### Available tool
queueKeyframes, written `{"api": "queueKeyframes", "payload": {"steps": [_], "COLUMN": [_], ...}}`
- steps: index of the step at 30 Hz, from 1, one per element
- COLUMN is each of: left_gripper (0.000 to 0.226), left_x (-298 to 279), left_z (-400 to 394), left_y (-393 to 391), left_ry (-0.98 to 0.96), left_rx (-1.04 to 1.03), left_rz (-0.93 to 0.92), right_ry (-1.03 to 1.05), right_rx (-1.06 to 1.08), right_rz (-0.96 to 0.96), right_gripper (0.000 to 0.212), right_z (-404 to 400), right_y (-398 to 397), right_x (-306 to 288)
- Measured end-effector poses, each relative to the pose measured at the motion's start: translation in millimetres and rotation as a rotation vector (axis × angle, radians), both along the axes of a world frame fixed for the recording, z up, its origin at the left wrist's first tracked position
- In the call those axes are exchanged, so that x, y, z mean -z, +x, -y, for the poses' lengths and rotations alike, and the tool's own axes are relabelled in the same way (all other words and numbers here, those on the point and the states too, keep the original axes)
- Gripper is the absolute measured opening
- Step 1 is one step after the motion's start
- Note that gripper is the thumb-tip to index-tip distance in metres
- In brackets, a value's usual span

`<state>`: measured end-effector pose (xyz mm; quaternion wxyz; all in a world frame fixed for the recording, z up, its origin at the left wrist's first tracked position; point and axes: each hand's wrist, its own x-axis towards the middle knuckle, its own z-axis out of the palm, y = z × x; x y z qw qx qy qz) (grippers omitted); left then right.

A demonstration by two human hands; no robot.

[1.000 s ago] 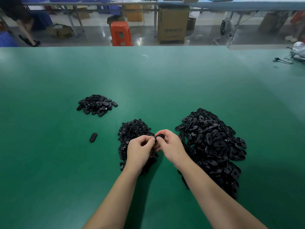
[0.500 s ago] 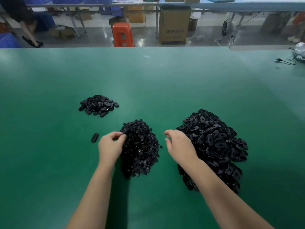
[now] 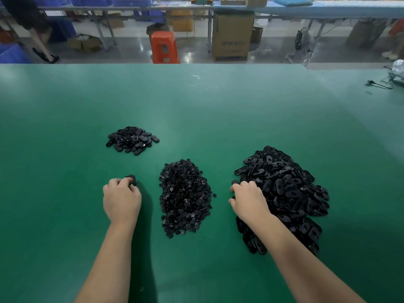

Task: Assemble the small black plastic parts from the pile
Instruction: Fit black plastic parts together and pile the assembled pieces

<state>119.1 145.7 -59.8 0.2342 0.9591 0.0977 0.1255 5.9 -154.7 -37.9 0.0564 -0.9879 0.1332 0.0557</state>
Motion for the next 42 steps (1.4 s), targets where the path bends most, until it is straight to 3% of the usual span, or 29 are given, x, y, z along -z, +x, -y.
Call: {"api": "queueKeyframes", "payload": {"steps": [4, 12, 17, 19, 22, 24, 28, 33, 39, 42], "left_gripper": [0.038, 0.042, 0.042, 0.042, 0.037, 0.032, 0.023, 0.013, 0.012, 0.009], "left_x": [9, 9, 2, -1, -10, -17, -27, -31, -27, -25], "left_z": [3, -6, 2, 11, 37, 63, 116, 155, 159, 158], "left_y": [-2, 4, 4, 0, -8, -18, -48, -74, -75, -75], "left_ry": [0.15, 0.147, 0.134, 0.086, 0.007, -0.042, -0.28, -0.566, -0.63, -0.663], "left_rx": [0.084, 0.038, 0.01, 0.023, 0.155, 0.291, 0.537, 0.733, 0.653, 0.623], "left_rz": [-0.074, -0.139, -0.145, -0.062, 0.115, 0.184, 0.075, -0.167, -0.23, -0.241], "right_ry": [0.057, 0.083, 0.083, 0.227, 0.713, 1.046, 1.403, 1.591, 1.59, 1.581], "right_rx": [0.013, 0.03, 0.062, 0.124, 0.29, 0.37, 0.465, 0.524, 0.518, 0.5], "right_rz": [-0.01, -0.015, 0.115, 0.218, 0.308, 0.321, 0.344, 0.368, 0.376, 0.358], "right_gripper": [0.034, 0.021, 0.02, 0.016, 0.01, 0.017, 0.024, 0.019, 0.028, 0.02], "right_z": [4, 10, 11, 10, 12, 11, 6, -3, -5, -7], "right_y": [0, -2, -5, -5, -2, -1, -1, -2, -6, -6], "right_x": [-2, -6, -13, -17, -24, -27, -29, -30, -29, -27]}}
